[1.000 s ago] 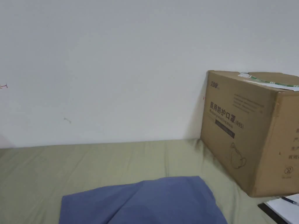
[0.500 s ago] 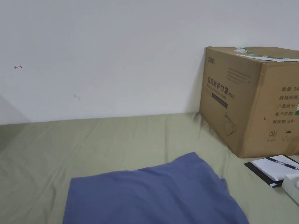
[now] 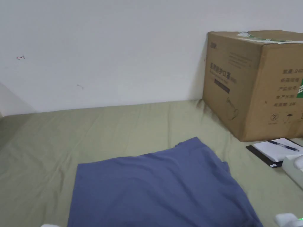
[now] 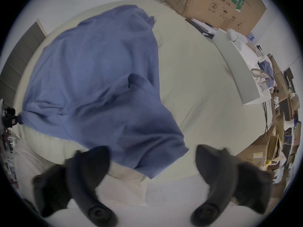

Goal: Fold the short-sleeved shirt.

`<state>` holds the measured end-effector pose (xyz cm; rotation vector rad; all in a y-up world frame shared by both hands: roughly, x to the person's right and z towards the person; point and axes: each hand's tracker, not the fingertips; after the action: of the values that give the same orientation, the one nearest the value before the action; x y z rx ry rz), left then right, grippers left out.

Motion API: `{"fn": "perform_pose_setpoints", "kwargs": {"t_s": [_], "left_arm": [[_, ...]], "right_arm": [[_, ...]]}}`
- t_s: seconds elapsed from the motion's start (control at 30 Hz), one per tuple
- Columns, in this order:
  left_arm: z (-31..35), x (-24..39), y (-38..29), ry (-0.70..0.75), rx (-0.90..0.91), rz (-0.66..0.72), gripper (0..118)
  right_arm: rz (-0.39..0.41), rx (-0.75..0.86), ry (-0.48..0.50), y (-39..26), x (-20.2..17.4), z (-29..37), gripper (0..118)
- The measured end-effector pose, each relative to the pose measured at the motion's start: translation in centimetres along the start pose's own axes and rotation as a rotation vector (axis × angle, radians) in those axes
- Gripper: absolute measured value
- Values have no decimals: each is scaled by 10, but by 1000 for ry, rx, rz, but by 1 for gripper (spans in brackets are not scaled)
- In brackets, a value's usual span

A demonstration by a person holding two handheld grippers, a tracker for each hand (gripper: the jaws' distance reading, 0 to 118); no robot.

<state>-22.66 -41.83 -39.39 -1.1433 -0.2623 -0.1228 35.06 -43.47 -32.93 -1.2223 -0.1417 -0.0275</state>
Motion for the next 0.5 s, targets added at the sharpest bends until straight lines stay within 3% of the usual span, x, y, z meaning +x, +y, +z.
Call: {"fn": "perform_pose_setpoints", "kwargs": {"t_s": [0.1,0.2,0.27,0.3,0.33,0.4,0.43,0.5], "left_arm": [[48,-4,-4,-54,181,117,112],[88,0,-12,-216,388,289,112],[108,9,-23,-233,514,324,112],[115,14,-28,-215,567,319,108],[120,20,-34,-183,628,312,96],[126,31,-41,-133,664,296,29],[127,35,-42,-108,669,286,2],[129,37,-44,-114,670,277,0]], "right_arm": [[-89,175,126,-6,-2,41,115],[-214,351,299,-11,-15,87,115],[-231,503,445,-19,-28,116,111],[-229,564,460,-23,-38,130,104],[-219,642,445,-27,-48,141,89],[-191,728,376,-32,-65,153,25],[-181,748,338,-33,-75,158,4],[-183,783,363,-37,-82,163,0]]}}
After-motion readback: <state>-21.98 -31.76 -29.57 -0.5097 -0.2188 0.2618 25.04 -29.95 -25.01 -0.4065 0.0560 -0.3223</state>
